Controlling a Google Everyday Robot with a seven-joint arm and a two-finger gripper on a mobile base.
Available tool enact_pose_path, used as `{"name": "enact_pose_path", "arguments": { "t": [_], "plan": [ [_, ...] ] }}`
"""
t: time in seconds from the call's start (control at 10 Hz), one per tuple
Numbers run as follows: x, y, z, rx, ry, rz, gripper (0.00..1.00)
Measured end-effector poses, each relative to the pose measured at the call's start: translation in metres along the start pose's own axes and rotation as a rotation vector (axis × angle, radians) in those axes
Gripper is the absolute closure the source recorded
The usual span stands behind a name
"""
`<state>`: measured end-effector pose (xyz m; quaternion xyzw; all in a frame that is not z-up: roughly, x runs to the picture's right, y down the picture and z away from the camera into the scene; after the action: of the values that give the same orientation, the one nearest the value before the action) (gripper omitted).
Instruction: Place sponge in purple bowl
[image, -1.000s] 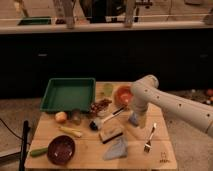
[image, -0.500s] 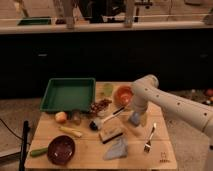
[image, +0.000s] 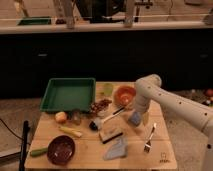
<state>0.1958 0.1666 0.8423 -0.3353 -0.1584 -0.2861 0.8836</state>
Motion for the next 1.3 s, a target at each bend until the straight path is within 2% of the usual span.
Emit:
{"name": "enact_pose_path", "arguments": {
  "t": [0.5,1.3],
  "plan": [
    [0.018,0.000,0.009,0.015,-0.030,-0.009,0.20],
    [0.027,0.003,0.028,-0.017,-0.039,-0.010,0.20]
  ]
}}
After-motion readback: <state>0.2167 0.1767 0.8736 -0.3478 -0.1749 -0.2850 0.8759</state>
